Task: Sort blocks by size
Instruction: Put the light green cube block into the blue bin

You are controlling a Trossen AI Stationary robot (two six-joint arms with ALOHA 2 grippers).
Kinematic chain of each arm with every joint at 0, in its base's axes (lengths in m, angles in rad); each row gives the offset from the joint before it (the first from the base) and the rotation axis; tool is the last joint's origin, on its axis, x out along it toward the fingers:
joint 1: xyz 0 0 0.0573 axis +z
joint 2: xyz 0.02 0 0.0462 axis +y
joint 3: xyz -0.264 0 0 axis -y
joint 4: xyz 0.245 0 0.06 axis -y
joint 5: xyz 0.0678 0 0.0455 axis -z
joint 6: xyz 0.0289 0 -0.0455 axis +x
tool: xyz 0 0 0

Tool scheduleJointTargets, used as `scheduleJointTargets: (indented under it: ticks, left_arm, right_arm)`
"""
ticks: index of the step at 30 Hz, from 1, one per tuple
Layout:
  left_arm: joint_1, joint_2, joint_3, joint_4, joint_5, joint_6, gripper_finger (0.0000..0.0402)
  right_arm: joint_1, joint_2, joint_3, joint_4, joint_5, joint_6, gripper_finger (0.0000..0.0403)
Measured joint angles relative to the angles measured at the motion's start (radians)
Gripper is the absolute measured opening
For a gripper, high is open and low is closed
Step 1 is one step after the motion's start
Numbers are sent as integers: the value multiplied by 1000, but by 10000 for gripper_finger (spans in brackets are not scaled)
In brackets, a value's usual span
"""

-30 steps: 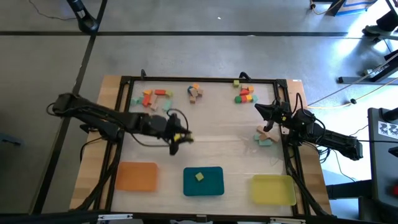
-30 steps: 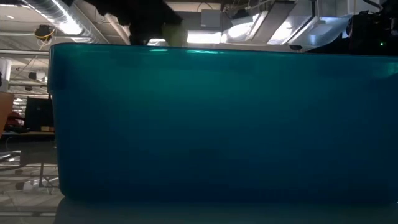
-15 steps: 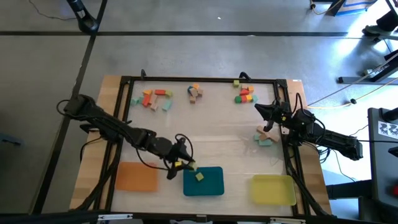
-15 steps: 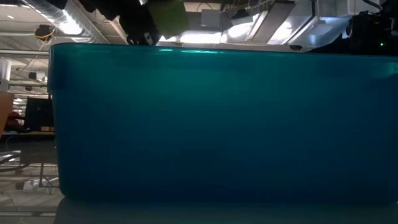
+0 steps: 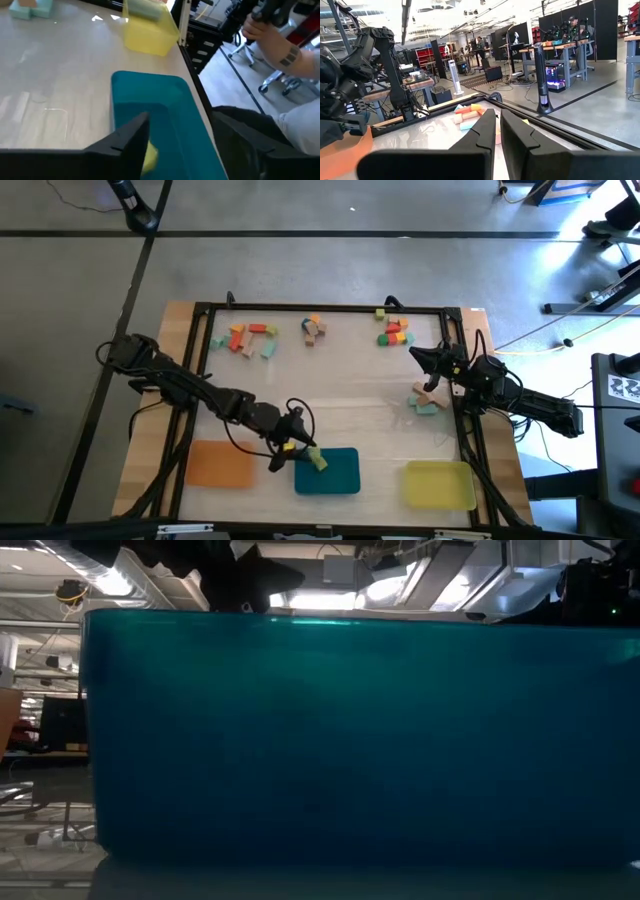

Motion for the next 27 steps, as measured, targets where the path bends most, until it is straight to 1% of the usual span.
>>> scheduleJointTargets:
  ticks: [3,6,9,10,13,16,18,20,22,27]
  left_arm:
    - [3,-7,0,-4,3,21,224]
    - [12,-43,0,-27,3,55,229]
    - [38,-98,0,-118,-1,49,230]
    - [52,-122,0,-159,-19,40,230]
    - [99,-196,1,-321,-142,30,230]
    - [157,-253,1,-467,-318,18,230]
    - [204,-276,1,-528,-435,-2,230]
    - [257,-285,2,-584,-528,-16,230]
    - [313,-284,1,-612,-574,-18,230]
    - [451,-254,1,-621,-580,-1,230]
  right_arm:
    - [0,0,0,0,0,0,28]
    - [0,0,0,0,0,0,28]
    - [0,0,0,-2,0,0,28]
    - [0,0,0,-4,0,0,28]
    - [0,0,0,-12,0,0,28]
    - [0,0,0,-31,0,0,28]
    - [0,0,0,-45,0,0,28]
    - [0,0,0,-58,9,0,28]
    - [0,0,0,-61,20,0,28]
    - [0,0,0,-59,25,0,28]
